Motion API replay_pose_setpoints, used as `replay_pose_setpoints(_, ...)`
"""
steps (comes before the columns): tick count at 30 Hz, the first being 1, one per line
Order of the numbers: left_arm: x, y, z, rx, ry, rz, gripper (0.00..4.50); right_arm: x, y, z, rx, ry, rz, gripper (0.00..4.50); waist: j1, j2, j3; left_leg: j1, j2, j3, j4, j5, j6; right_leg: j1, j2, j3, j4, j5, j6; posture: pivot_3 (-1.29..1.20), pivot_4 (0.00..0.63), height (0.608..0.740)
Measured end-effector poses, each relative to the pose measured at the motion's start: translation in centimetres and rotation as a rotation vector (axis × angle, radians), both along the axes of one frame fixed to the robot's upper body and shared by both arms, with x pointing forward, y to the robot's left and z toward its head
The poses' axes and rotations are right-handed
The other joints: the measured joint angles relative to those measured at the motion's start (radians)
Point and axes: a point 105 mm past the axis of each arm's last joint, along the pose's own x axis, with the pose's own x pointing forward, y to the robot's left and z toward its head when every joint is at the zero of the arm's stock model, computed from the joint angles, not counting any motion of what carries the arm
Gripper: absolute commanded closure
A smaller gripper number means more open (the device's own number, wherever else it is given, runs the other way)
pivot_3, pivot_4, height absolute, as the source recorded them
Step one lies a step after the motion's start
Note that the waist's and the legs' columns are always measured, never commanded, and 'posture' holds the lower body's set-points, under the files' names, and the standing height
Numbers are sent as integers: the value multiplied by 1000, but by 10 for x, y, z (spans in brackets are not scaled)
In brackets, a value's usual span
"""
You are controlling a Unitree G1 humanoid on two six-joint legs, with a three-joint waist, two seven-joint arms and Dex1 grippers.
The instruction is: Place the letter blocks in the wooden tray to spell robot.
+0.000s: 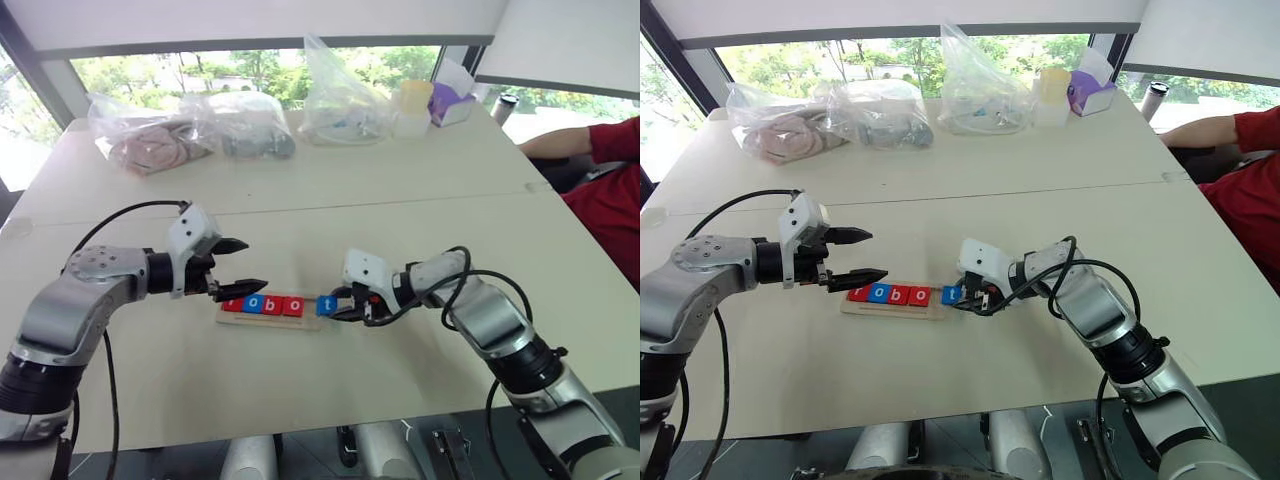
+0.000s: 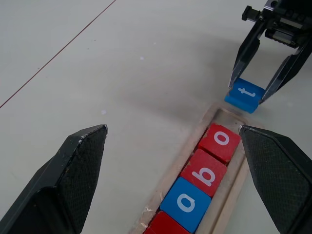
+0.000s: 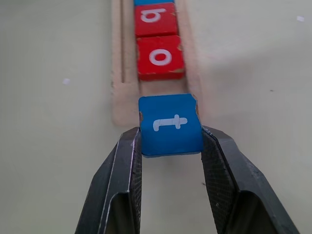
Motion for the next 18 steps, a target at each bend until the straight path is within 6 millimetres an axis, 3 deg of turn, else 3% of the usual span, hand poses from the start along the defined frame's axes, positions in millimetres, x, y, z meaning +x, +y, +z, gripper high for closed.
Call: replay_pose_setpoints(18,1,-1,0,-6,-6,10,0,1,20,-7,-8,-38,-2,3370,-1,0,0,-1,0,0,-2,0,0,-1,0,0,-1,0,0,0,150,740)
